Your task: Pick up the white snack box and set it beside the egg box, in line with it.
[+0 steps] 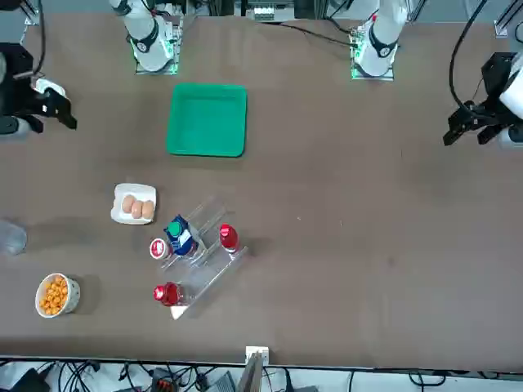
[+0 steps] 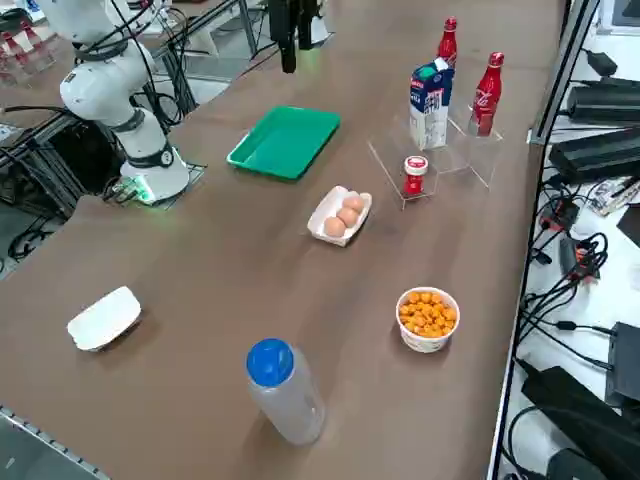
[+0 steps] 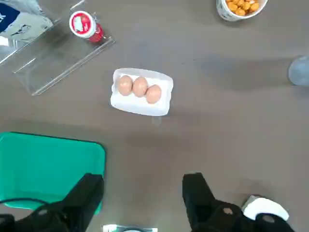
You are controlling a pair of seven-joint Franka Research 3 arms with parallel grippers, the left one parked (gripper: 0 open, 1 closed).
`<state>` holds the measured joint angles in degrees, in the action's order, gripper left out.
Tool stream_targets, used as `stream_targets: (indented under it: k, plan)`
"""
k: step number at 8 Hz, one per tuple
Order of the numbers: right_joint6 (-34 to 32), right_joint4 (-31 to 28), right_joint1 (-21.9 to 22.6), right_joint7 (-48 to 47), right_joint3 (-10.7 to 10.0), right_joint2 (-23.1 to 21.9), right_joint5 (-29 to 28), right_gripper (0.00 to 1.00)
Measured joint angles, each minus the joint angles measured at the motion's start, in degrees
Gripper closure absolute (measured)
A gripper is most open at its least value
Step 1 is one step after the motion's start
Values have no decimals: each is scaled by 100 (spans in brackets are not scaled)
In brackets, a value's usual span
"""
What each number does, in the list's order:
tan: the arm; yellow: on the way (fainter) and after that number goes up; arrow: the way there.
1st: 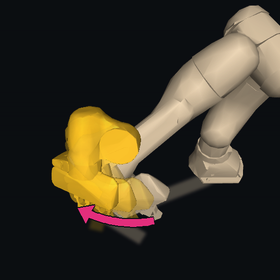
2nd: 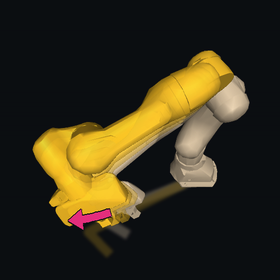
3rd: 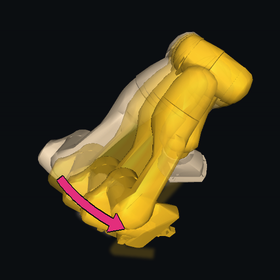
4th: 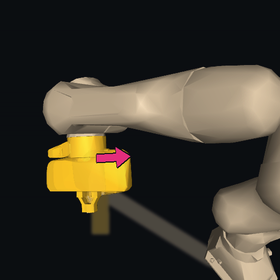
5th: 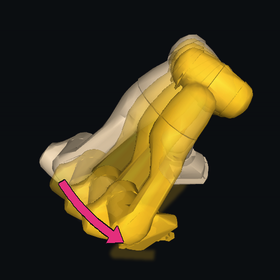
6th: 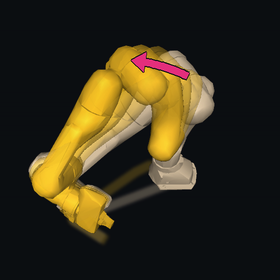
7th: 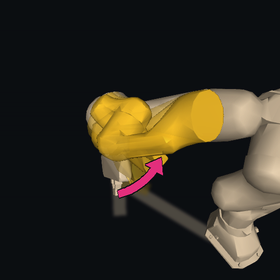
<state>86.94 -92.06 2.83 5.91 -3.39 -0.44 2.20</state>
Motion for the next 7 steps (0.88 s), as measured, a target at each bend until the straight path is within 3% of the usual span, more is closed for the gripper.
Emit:
stream_targets:
  k: [7]
  plan:
    - [-210,1,-114,5,-8,-6,16,0]
